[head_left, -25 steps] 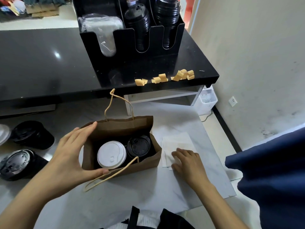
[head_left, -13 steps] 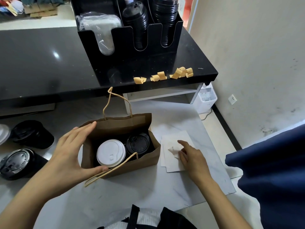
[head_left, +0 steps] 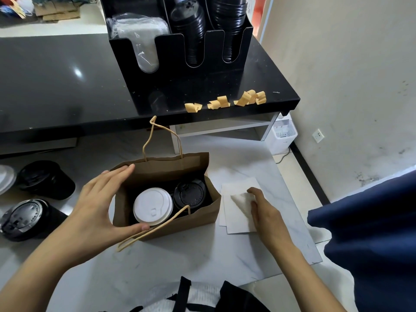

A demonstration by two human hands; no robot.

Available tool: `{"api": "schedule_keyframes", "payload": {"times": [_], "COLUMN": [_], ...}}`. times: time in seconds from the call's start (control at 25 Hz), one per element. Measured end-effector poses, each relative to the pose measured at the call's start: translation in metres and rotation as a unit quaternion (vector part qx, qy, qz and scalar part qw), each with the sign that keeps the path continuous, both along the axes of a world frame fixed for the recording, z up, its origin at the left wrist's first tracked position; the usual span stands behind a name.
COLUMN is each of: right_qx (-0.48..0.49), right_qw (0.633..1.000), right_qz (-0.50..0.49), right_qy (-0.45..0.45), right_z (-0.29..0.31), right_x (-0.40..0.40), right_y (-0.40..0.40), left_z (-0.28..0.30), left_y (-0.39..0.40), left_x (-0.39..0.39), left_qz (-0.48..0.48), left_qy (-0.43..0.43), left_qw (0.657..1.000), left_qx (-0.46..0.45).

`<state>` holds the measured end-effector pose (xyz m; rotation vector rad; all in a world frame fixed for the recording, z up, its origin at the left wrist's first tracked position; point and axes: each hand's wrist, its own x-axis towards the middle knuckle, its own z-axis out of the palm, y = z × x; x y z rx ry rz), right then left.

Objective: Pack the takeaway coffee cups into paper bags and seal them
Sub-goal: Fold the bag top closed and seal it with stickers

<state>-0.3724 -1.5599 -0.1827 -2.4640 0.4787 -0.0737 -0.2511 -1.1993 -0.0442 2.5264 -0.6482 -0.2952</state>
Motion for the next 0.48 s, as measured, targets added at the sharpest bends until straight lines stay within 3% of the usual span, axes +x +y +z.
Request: {"api": "schedule_keyframes", "payload": {"times": [0.28, 0.48], "right_qx": [-0.137, 0.003], "right_qw": [0.989, 0.989], "right_qz": [0.030, -0.062], "right_qy": [-0.051, -0.134], "right_z": [-0.009, 0.020], "right_x": [0.004, 0.015], "right_y": [0.004, 0.007], "left_z": [-0.002, 0.001], "left_y": [0.002, 0.002], "left_x": [0.003, 0.002], "left_qz": [-0.006, -0.010], "left_qy": [-0.001, 0.006], "left_qw": [1.000, 1.000], "left_qx": [0.003, 0.005]}}
